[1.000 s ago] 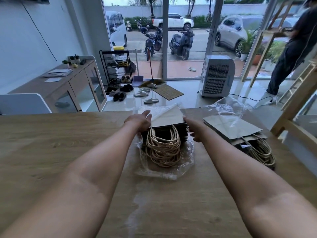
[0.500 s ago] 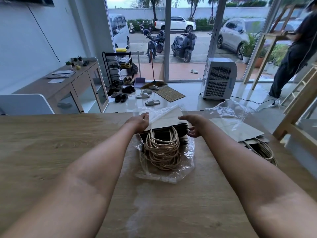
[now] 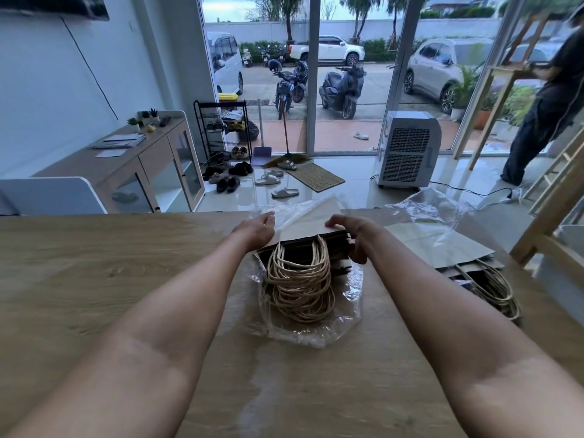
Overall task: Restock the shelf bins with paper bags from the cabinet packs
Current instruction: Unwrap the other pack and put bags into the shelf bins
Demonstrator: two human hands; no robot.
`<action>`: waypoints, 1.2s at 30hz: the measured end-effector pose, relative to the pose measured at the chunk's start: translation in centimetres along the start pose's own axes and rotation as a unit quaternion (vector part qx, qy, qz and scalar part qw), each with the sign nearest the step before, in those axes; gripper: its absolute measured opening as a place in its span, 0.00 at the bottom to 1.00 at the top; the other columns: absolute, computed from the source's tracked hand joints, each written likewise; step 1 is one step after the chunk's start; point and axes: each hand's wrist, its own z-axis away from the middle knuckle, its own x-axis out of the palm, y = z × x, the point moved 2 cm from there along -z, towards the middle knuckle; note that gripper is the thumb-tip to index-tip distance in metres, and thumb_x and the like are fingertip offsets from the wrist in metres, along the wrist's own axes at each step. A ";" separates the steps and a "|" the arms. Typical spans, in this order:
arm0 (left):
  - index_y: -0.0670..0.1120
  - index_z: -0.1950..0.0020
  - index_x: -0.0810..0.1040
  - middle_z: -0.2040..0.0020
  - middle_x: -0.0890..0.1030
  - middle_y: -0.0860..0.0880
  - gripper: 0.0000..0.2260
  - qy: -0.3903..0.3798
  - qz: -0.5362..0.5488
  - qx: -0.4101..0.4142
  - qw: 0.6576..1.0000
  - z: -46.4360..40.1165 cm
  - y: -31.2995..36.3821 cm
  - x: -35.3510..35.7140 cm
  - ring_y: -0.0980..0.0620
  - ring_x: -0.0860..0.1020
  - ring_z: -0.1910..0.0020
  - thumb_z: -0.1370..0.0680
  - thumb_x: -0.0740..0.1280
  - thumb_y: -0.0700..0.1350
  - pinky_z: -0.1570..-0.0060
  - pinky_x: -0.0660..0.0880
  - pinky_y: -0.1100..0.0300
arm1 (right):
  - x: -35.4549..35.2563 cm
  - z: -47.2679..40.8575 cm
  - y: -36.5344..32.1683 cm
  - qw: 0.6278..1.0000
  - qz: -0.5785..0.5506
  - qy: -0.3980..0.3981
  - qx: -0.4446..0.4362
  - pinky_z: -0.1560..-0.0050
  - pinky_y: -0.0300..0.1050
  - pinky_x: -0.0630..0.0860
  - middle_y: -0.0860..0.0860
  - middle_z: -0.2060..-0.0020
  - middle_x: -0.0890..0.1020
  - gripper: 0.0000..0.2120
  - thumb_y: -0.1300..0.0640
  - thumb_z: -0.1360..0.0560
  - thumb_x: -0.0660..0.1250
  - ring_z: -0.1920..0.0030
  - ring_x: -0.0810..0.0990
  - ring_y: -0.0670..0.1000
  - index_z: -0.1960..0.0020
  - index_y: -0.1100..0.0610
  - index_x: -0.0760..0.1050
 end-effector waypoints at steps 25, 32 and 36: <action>0.54 0.22 0.58 0.21 0.59 0.49 0.23 -0.029 0.066 0.009 0.997 0.4 0.4 -0.1 0.45 0.58 0.23 0.17 0.48 0.56 0.24 0.54 0.49 | 1.5 -2.4 3.1 0.935 -0.348 -0.009 -0.076 0.42 0.63 0.75 0.55 0.53 0.84 0.24 0.49 0.40 0.77 0.54 0.83 0.58 0.48 0.58 0.79; 0.56 0.22 0.57 0.22 0.60 0.48 0.29 -0.013 0.044 0.008 0.999 0.8 0.3 -0.2 0.44 0.61 0.24 0.21 0.58 0.61 0.26 0.60 0.49 | 2.6 -1.1 3.0 0.968 -0.220 -0.105 -0.057 0.45 0.63 0.77 0.60 0.49 0.83 0.35 0.46 0.36 0.77 0.44 0.82 0.63 0.36 0.63 0.74; 0.51 0.21 0.55 0.22 0.60 0.47 0.34 -0.006 0.008 0.002 1.000 1.0 0.2 -0.3 0.44 0.61 0.24 0.23 0.61 0.62 0.27 0.61 0.50 | 3.7 -1.1 3.0 0.965 -0.231 -0.112 -0.056 0.66 0.55 0.82 0.62 0.63 0.85 0.22 0.49 0.26 0.69 0.66 0.85 0.60 0.41 0.65 0.75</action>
